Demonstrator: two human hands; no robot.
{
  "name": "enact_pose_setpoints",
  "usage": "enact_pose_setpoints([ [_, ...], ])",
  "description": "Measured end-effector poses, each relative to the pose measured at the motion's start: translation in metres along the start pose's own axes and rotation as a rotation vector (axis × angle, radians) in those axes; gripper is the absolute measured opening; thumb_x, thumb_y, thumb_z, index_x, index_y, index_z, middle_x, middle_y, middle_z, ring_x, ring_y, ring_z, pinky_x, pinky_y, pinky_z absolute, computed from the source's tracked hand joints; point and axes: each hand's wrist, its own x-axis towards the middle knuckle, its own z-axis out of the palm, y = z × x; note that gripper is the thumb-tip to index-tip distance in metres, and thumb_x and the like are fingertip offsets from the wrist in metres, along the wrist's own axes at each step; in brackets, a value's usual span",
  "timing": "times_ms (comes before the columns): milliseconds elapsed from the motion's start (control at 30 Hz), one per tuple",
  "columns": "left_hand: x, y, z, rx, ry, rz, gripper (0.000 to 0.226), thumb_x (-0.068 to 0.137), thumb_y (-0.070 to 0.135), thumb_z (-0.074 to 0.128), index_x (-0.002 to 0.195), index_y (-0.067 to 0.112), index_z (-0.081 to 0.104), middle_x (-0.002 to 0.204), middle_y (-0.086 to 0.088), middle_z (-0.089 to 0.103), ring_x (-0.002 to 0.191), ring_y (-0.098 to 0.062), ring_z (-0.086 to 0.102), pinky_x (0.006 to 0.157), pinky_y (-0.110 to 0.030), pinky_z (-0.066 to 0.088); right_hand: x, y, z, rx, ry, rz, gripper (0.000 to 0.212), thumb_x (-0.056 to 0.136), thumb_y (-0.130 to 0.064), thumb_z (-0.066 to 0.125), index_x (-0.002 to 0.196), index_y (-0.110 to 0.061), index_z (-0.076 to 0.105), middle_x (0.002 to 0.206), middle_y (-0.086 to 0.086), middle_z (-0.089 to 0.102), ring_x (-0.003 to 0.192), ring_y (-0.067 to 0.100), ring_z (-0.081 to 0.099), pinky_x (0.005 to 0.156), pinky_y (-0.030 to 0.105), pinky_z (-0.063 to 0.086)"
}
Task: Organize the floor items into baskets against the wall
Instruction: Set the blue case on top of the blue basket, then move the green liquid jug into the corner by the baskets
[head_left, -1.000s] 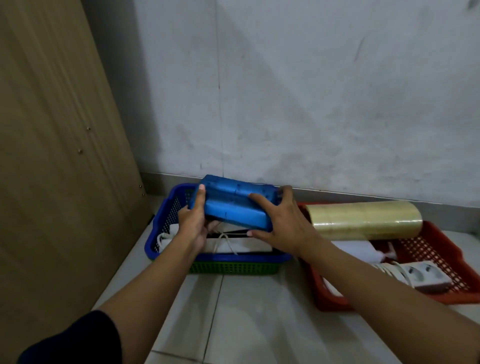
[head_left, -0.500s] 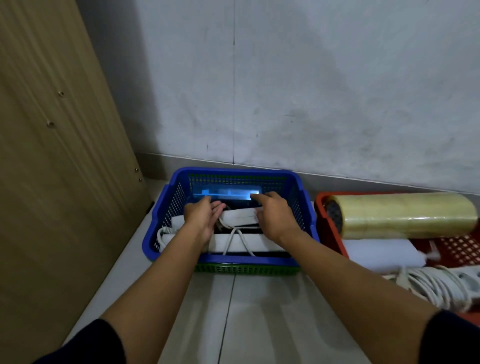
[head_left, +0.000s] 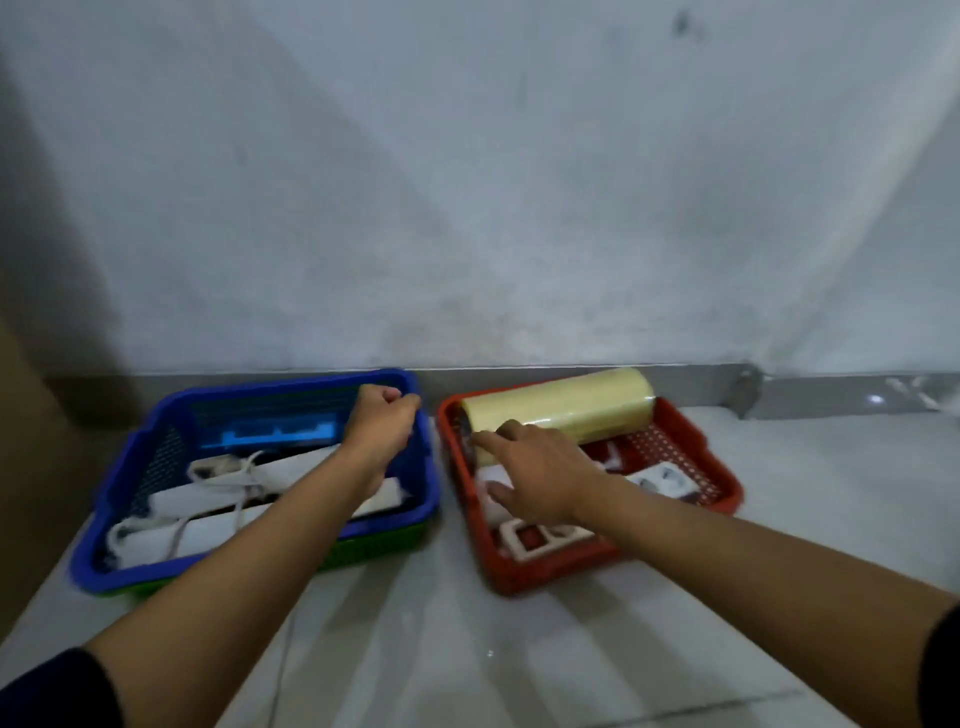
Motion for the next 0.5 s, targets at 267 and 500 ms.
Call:
enact_pose_setpoints([
  [267, -0.151, 0.106, 0.201, 0.207, -0.517, 0.28, 0.018, 0.089, 0.02, 0.057, 0.105, 0.016, 0.05, 0.088, -0.008, 0.059, 0.077, -0.022, 0.057, 0.069, -0.031, 0.043, -0.19, 0.189, -0.072, -0.022, 0.23, 0.571, 0.055, 0.087, -0.042, 0.052, 0.136, -0.018, 0.04, 0.128, 0.015, 0.054, 0.117, 0.036, 0.053, 0.095, 0.045, 0.043],
  [500, -0.249, 0.129, 0.357, 0.395, -0.809, 0.411, 0.016, 0.091, 0.021, 0.056, 0.106, 0.018, 0.05, 0.102, -0.008, 0.061, 0.099, -0.026, 0.063, 0.078, -0.033, 0.047, -0.312, 0.313, -0.1, -0.269, 0.446, 0.897, 0.048, 0.084, -0.032, 0.058, 0.126, -0.012, 0.049, 0.122, 0.018, 0.054, 0.111, 0.035, 0.049, 0.093, 0.043, 0.041],
])
